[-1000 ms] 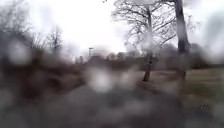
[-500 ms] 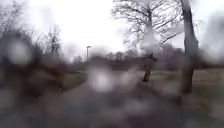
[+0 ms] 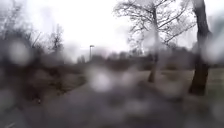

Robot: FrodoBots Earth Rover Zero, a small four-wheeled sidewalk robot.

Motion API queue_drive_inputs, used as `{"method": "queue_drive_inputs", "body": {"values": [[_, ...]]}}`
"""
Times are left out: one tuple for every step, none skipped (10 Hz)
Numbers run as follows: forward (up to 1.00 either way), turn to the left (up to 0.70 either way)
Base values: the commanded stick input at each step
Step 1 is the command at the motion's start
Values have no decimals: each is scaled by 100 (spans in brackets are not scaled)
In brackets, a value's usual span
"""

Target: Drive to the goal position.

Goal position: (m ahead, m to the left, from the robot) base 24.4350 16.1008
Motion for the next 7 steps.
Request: {"method": "queue_drive_inputs", "body": {"values": [[100, 33], [100, 6], [100, 0], [100, 0], [100, 0], [100, 0], [100, 0]]}}
